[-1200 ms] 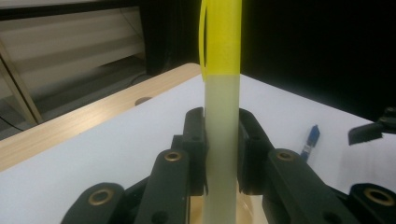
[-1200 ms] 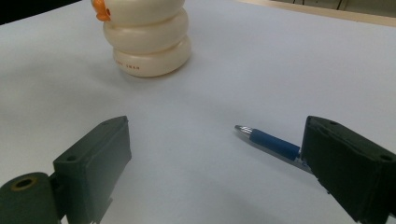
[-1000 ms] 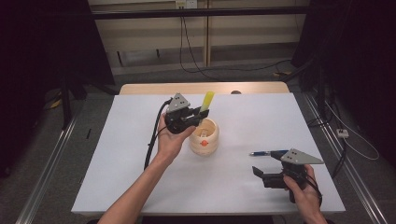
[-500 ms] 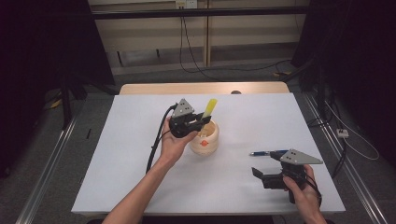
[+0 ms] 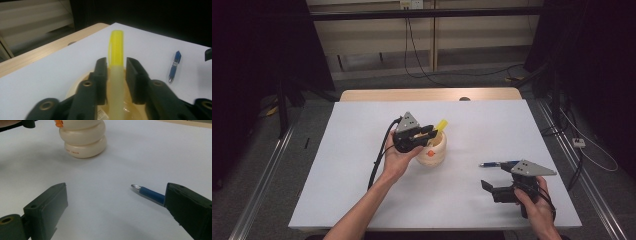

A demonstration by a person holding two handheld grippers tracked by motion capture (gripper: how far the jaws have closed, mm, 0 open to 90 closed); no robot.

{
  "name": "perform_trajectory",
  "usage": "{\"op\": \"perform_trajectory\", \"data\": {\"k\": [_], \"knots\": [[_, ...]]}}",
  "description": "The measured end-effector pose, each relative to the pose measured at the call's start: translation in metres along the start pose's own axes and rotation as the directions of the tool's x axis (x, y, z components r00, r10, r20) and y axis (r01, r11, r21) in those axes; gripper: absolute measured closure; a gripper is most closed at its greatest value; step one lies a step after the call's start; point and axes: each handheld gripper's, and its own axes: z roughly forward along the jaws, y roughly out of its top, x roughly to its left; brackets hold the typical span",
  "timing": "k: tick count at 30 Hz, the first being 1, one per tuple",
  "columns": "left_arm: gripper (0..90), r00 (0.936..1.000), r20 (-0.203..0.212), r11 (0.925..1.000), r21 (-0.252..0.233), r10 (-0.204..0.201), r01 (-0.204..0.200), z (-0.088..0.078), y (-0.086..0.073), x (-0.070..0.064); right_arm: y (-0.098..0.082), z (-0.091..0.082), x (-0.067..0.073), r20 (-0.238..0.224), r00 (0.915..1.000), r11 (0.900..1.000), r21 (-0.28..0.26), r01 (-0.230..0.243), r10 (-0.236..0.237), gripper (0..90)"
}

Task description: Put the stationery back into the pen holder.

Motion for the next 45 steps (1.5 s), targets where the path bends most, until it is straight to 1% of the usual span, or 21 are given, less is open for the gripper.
{"op": "perform_trajectory", "data": {"k": [3,5,7,9,12,18,19,22,24,26,27,29,31,32,34,36,38,39,42,43,45], "knots": [[64.5,0.9996,0.024,0.9998,-0.01,0.016,-0.016,-0.002,0.001,-0.001,0.0,0.001,0.001,-0.003,1.0,1.0,0.002,0.001,0.0,3.8],[57.9,0.9997,0.022,0.9998,-0.013,0.014,-0.014,-0.004,0.002,-0.002,0.0,0.0,0.001,-0.004,1.0,1.0,0.001,0.002,-0.002,3.6],[45.2,1.0,0.007,0.9999,-0.015,0.006,-0.006,-0.007,0.004,-0.001,0.0,0.0,0.001,-0.004,1.0,1.0,0.001,0.0,0.0,3.6],[39.6,1.0,0.007,0.9998,-0.019,-0.006,0.006,-0.01,0.005,0.0,0.0,0.0,0.001,-0.005,1.0,1.0,0.001,-0.002,0.002,3.6],[27.2,0.9995,-0.01,0.9996,-0.008,-0.028,0.028,-0.016,0.006,0.004,0.0,0.0,0.001,-0.006,1.0,1.0,-0.001,0.001,-0.001,3.6],[14.4,0.9977,-0.048,0.9988,0.014,-0.047,0.048,-0.031,0.006,0.011,0.0,0.001,0.001,-0.008,1.0,1.0,0.001,0.0,0.0,3.6],[13.6,0.9977,-0.041,0.9984,0.01,-0.055,0.055,-0.035,0.006,0.011,0.0,0.002,0.001,-0.008,1.0,1.0,0.002,-0.001,0.001,3.6],[11.2,0.9977,-0.044,0.9985,0.02,-0.051,0.052,-0.043,0.006,0.012,0.001,0.002,0.001,-0.009,0.9999,1.0,0.007,0.006,-0.006,3.6],[10.3,0.9977,-0.051,0.9985,0.03,-0.044,0.045,-0.049,0.004,0.011,0.001,0.002,0.001,-0.011,0.9999,1.0,0.007,0.008,-0.008,3.7],[8.5,0.997,-0.066,0.9976,0.055,-0.039,0.043,-0.055,0.001,0.011,0.002,0.002,0.001,-0.01,0.9999,1.0,0.006,0.01,-0.01,3.7],[7.1,0.9965,-0.071,0.9965,0.068,-0.044,0.049,-0.058,-0.002,0.011,0.002,0.002,0.0,-0.012,0.9999,1.0,0.007,0.009,-0.009,3.7],[6.6,0.9953,-0.089,0.9936,0.103,-0.038,0.047,-0.064,-0.008,0.01,0.003,0.002,-0.001,-0.009,0.9999,1.0,0.008,0.007,-0.006,3.7],[6.6,0.9957,-0.085,0.9926,0.113,-0.036,0.045,-0.072,-0.015,0.009,0.005,0.002,-0.002,-0.008,1.0,1.0,0.01,0.005,-0.005,4.1],[6.7,0.9947,-0.091,0.9914,0.117,-0.047,0.058,-0.076,-0.019,0.009,0.005,0.002,-0.002,-0.005,1.0,1.0,0.011,0.004,-0.004,4.1],[6.6,0.9933,-0.102,0.989,0.131,-0.055,0.068,-0.084,-0.027,0.008,0.006,0.004,-0.003,0.0,1.0,1.0,0.018,-0.004,0.003,4.2],[6.6,0.9905,-0.125,0.9865,0.145,-0.057,0.075,-0.092,-0.036,0.007,0.006,0.005,-0.005,-0.003,0.9997,0.999,0.03,-0.025,0.025,5.0],[6.7,0.9877,-0.147,0.9835,0.163,-0.054,0.078,-0.101,-0.044,0.005,0.007,0.007,-0.008,0.013,0.9995,0.999,0.028,-0.028,0.027,7.6],[6.7,0.9876,-0.145,0.9834,0.161,-0.06,0.084,-0.105,-0.048,0.004,0.008,0.007,-0.009,0.027,0.9992,0.999,0.03,-0.032,0.031,9.0],[6.7,0.9862,-0.157,0.9803,0.18,-0.053,0.081,-0.118,-0.059,0.0,0.012,0.005,-0.014,0.067,0.9971,0.999,0.028,-0.038,0.036,13.0],[6.7,0.9856,-0.161,0.979,0.187,-0.051,0.081,-0.123,-0.063,-0.002,0.013,0.003,-0.016,0.089,0.9955,0.999,0.029,-0.037,0.034,15.9],[6.7,0.9859,-0.163,0.9766,0.203,-0.037,0.07,-0.13,-0.072,-0.005,0.017,0.002,-0.019,0.121,0.9922,0.998,0.051,-0.035,0.029,18.0]]}}
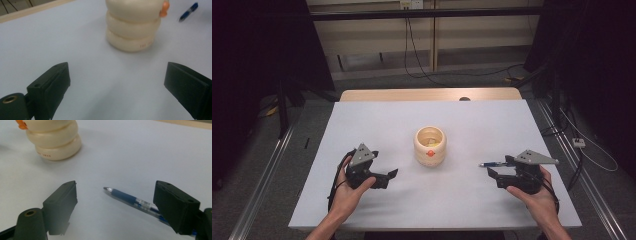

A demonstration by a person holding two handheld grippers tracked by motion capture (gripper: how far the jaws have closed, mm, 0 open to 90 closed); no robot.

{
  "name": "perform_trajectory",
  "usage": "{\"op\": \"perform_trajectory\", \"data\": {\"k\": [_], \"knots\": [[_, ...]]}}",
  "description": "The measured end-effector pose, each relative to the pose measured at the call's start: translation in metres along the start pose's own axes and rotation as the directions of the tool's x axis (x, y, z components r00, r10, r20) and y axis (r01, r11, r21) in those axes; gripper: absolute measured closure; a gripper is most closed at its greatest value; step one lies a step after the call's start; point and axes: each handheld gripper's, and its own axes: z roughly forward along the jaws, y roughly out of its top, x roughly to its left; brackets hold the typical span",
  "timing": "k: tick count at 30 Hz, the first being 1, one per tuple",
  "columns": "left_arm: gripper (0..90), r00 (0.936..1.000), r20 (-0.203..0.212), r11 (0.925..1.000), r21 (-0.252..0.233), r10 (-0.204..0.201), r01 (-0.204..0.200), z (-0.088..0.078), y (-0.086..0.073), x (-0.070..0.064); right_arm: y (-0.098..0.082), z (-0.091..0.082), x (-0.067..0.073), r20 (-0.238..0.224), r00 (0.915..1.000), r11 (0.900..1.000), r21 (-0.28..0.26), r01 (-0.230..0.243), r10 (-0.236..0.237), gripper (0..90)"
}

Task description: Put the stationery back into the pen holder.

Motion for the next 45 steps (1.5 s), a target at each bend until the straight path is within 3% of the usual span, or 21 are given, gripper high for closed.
{"op": "perform_trajectory", "data": {"k": [4,6,13,19,24,29,33,36,38,40,41,43,44,45], "knots": [[7.2,0.9993,-0.007,0.9993,0.009,-0.037,0.037,-0.013,-0.019,-0.002,0.003,-0.001,-0.008,0.025,0.9996,0.998,0.059,0.014,-0.016,18.6],[7.3,0.9992,-0.026,0.9995,0.009,-0.031,0.031,-0.018,-0.026,-0.004,0.005,0.002,-0.012,0.027,0.9995,0.997,0.077,0.016,-0.018,24.4],[7.4,0.9993,-0.018,0.9989,-0.035,-0.033,0.033,-0.023,-0.033,-0.01,0.015,0.013,-0.025,0.062,0.9981,0.998,0.057,-0.003,-0.001,28.4],[7.9,0.9976,-0.032,0.9959,-0.069,-0.061,0.059,-0.022,-0.035,-0.007,0.018,0.017,-0.033,0.057,0.9983,0.998,0.065,-0.018,0.014,42.1],[7.9,0.9962,-0.046,0.9955,-0.064,-0.073,0.07,-0.023,-0.038,-0.001,0.017,0.015,-0.043,0.064,0.9975,0.996,0.087,-0.036,0.031,56.5],[7.9,0.994,-0.067,0.9951,-0.055,-0.086,0.083,-0.022,-0.041,0.004,0.019,0.016,-0.052,0.032,0.9983,0.995,0.089,-0.05,0.048,73.5],[7.9,0.9938,-0.07,0.995,-0.057,-0.086,0.082,-0.022,-0.042,0.006,0.018,0.02,-0.058,0.002,0.9972,0.991,0.115,-0.075,0.075,80.2],[7.9,0.9947,-0.073,0.9966,-0.046,-0.072,0.069,-0.022,-0.042,0.007,0.021,0.021,-0.06,0.041,0.9961,0.99,0.116,-0.083,0.078,87.1],[7.9,0.9948,-0.071,0.9963,-0.05,-0.073,0.07,-0.022,-0.042,0.008,0.023,0.022,-0.064,0.019,0.9926,0.987,0.11,-0.121,0.12,89.5],[7.9,0.9949,-0.074,0.9966,-0.052,-0.068,0.064,-0.022,-0.042,0.008,0.027,0.026,-0.068,0.023,0.9911,0.98,0.146,-0.133,0.131,89.5],[7.9,0.9948,-0.08,0.9967,-0.057,-0.063,0.059,-0.022,-0.042,0.008,0.029,0.027,-0.072,0.015,0.9892,0.972,0.181,-0.146,0.146,89.6],[7.9,0.9949,-0.083,0.9971,-0.053,-0.058,0.054,-0.023,-0.042,0.007,0.028,0.03,-0.08,0.006,0.9801,0.962,0.191,-0.196,0.199,89.9],[7.9,0.9949,-0.085,0.9976,-0.049,-0.053,0.049,-0.023,-0.042,0.007,0.027,0.032,-0.083,0.017,0.9761,0.955,0.203,-0.216,0.217,90.0],[7.9,0.9952,-0.082,0.9976,-0.048,-0.054,0.05,-0.023,-0.042,0.007,0.026,0.033,-0.084,0.038,0.9772,0.952,0.222,-0.212,0.209,90.0]]}}
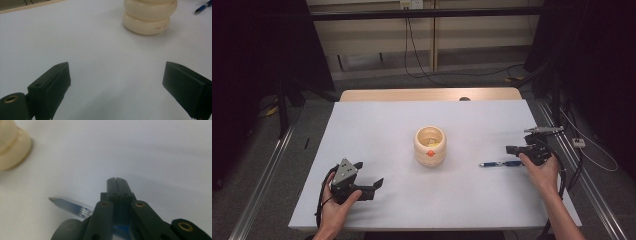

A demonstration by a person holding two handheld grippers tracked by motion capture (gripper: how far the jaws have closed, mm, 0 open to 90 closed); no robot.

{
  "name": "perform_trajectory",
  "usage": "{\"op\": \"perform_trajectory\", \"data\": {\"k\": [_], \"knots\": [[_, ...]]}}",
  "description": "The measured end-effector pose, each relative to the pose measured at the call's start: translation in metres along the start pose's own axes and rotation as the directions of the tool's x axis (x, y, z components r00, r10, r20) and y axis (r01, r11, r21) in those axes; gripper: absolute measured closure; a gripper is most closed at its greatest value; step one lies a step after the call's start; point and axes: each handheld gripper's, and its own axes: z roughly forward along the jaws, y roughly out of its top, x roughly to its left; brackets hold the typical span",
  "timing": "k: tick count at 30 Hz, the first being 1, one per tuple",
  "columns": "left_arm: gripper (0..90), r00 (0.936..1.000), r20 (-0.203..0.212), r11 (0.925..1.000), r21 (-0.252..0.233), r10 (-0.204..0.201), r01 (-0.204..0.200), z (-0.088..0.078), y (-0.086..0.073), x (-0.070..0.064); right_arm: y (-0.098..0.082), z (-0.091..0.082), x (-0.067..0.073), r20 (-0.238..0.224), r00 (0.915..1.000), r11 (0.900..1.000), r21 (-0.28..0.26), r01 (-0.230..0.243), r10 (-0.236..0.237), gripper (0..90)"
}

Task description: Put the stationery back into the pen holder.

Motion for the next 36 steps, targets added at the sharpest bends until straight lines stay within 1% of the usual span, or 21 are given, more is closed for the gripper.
{"op": "perform_trajectory", "data": {"k": [1,2,4,6,8,9,12,15,16,18,22,23,25,28,31,35,36], "knots": [[7.9,1.0,-0.001,1.0,0.0,-0.001,0.001,0.0,0.0,0.0,0.0,0.001,0.0,0.021,0.9996,1.0,0.012,0.016,-0.016,90.0],[7.9,1.0,-0.005,1.0,-0.003,-0.002,0.002,0.0,0.0,0.0,-0.001,0.002,0.0,0.029,0.9994,0.999,0.028,0.02,-0.02,90.0],[7.8,0.9999,-0.003,0.9999,-0.009,-0.01,0.01,-0.001,0.0,0.001,-0.001,0.001,0.001,0.045,0.9983,0.999,0.035,0.034,-0.036,90.0],[7.8,0.9999,-0.01,0.9999,-0.012,-0.01,0.01,-0.001,0.0,0.001,-0.001,0.003,0.0,0.037,0.9983,0.998,0.045,0.043,-0.045,90.0],[7.8,0.9999,-0.007,0.9999,-0.014,-0.008,0.008,-0.002,0.0,0.001,-0.002,0.006,-0.002,0.028,0.9984,0.996,0.071,0.048,-0.05,90.0],[7.8,1.0,-0.006,0.9999,-0.013,-0.007,0.007,-0.002,0.0,0.001,-0.003,0.007,-0.003,0.032,0.9981,0.995,0.081,0.05,-0.053,90.0],[7.8,0.9999,-0.003,0.9999,-0.013,-0.01,0.01,-0.002,0.0,0.001,-0.003,0.01,-0.005,0.036,0.9982,0.994,0.103,0.043,-0.047,90.0],[7.8,0.9999,-0.002,0.9999,-0.011,-0.012,0.012,-0.001,0.0,0.001,-0.003,0.011,-0.007,0.052,0.998,0.995,0.1,0.03,-0.035,90.0],[7.8,1.0,0.0,0.9999,-0.012,-0.008,0.008,-0.001,0.0,0.002,-0.004,0.01,-0.008,0.052,0.9985,0.995,0.104,0.007,-0.013,90.0],[7.8,1.0,0.0,0.9999,-0.014,-0.009,0.009,-0.002,0.0,0.002,-0.004,0.012,-0.01,0.052,0.9986,0.993,0.117,-0.014,0.008,90.0],[7.8,1.0,0.002,0.9999,-0.012,-0.006,0.006,-0.003,0.0,0.001,-0.005,0.016,-0.01,0.052,0.9987,0.99,0.139,-0.009,0.002,90.0],[7.8,1.0,0.0,0.9999,-0.013,-0.008,0.008,-0.003,0.0,0.001,-0.005,0.016,-0.01,0.051,0.9987,0.99,0.141,0.002,-0.009,90.0],[7.8,1.0,0.001,0.9998,-0.017,-0.009,0.009,-0.003,0.0,0.001,-0.005,0.018,-0.009,0.061,0.9981,0.988,0.155,0.004,-0.013,90.0],[7.8,1.0,0.002,0.9996,-0.026,-0.008,0.008,-0.004,0.0,0.0,-0.007,0.018,-0.009,0.062,0.9978,0.989,0.147,0.015,-0.024,90.0],[7.8,1.0,0.002,0.9997,-0.023,-0.007,0.007,-0.004,0.0,0.0,-0.007,0.019,-0.008,0.066,0.9973,0.988,0.152,0.023,-0.033,90.0],[7.8,0.9999,0.002,0.9996,-0.027,-0.01,0.01,-0.004,0.0,0.0,-0.007,0.02,-0.003,0.093,0.9924,0.985,0.161,0.065,-0.08,90.0],[7.8,1.0,0.002,0.9996,-0.027,-0.003,0.003,-0.005,0.0,0.0,-0.007,0.02,-0.003,0.093,0.9918,0.984,0.162,0.072,-0.088,90.0]]}}
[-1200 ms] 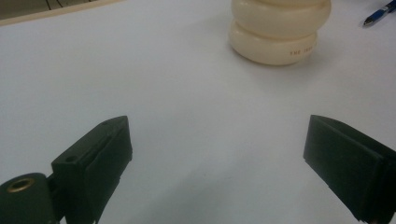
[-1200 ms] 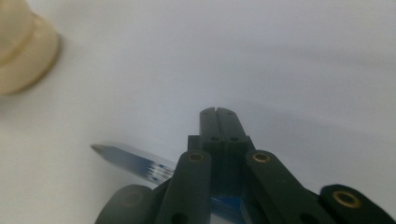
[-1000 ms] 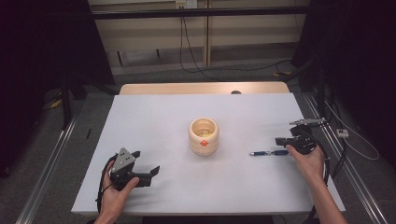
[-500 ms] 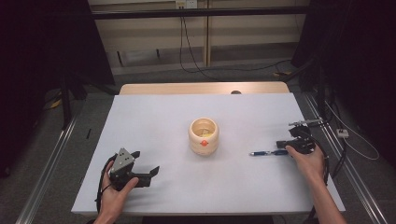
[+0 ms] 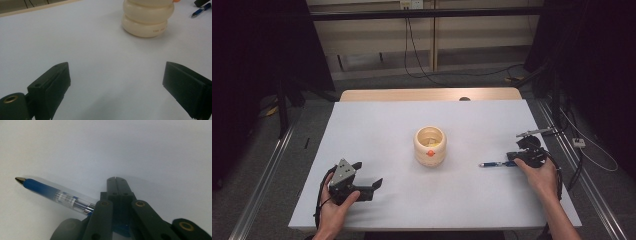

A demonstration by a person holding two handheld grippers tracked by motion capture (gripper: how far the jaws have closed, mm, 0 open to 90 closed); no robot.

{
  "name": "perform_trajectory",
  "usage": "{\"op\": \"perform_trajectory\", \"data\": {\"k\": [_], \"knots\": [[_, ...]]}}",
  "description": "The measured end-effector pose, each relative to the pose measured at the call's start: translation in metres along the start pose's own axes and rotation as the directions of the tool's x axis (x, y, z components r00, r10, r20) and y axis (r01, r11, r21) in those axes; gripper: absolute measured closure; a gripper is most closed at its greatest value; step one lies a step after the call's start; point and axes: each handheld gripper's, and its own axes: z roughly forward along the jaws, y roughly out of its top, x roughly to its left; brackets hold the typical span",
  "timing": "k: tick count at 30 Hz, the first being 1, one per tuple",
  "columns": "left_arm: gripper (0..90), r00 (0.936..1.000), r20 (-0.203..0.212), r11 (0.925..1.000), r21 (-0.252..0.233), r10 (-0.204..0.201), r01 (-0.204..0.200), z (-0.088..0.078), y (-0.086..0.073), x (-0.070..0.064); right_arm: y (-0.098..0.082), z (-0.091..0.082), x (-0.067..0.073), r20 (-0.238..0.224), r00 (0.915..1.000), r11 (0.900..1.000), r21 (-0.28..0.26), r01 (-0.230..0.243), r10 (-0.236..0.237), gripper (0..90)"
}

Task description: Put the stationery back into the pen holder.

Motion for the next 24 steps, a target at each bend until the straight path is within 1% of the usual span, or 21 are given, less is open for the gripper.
{"op": "perform_trajectory", "data": {"k": [1,3,5,8,9,11,12,15,16,20,24], "knots": [[7.8,1.0,0.001,1.0,0.002,0.002,-0.002,0.0,0.0,0.0,0.0,0.0,0.001,0.003,1.0,1.0,-0.002,0.003,-0.003,90.0],[7.8,1.0,0.002,1.0,0.003,0.008,-0.008,0.0,0.0,0.0,-0.001,0.0,0.002,0.01,0.9999,1.0,-0.002,-0.006,0.006,90.0],[7.8,1.0,0.002,1.0,0.003,0.009,-0.009,0.0,0.0,0.0,0.001,0.0,0.004,0.028,0.9996,1.0,0.009,-0.009,0.009,90.0],[7.8,1.0,0.001,1.0,0.0,0.0,0.0,0.0,0.0,0.0,0.003,0.0,0.01,0.07,0.997,0.999,0.023,0.031,-0.032,90.0],[7.8,1.0,0.0,1.0,-0.001,-0.001,0.001,0.0,0.0,0.0,0.003,-0.001,0.012,0.079,0.9962,0.999,0.027,0.036,-0.038,90.0],[7.8,1.0,-0.002,1.0,0.0,0.001,-0.001,-0.001,0.0,0.0,0.002,-0.002,0.014,0.083,0.9953,0.998,0.034,0.047,-0.05,90.0],[7.8,1.0,-0.002,1.0,0.001,0.006,-0.006,-0.001,0.0,0.0,0.001,-0.003,0.014,0.074,0.9956,0.998,0.037,0.054,-0.057,90.0],[7.8,1.0,-0.002,1.0,0.001,0.009,-0.009,-0.001,0.0,-0.001,-0.003,-0.006,0.014,0.057,0.9972,0.998,0.035,0.046,-0.048,90.0],[7.8,0.9999,-0.002,0.9999,0.001,0.01,-0.01,-0.001,0.0,-0.001,-0.005,-0.007,0.014,0.047,0.9975,0.998,0.036,0.051,-0.052,90.0],[7.8,1.0,-0.004,1.0,-0.004,0.002,-0.002,-0.001,0.0,0.0,-0.01,-0.012,0.015,0.029,0.9986,0.998,0.046,0.043,-0.044,90.0],[7.8,1.0,-0.002,1.0,0.0,0.006,-0.006,-0.001,0.0,0.0,-0.012,-0.014,0.014,0.008,0.9992,0.998,0.056,0.038,-0.038,90.0]]}}
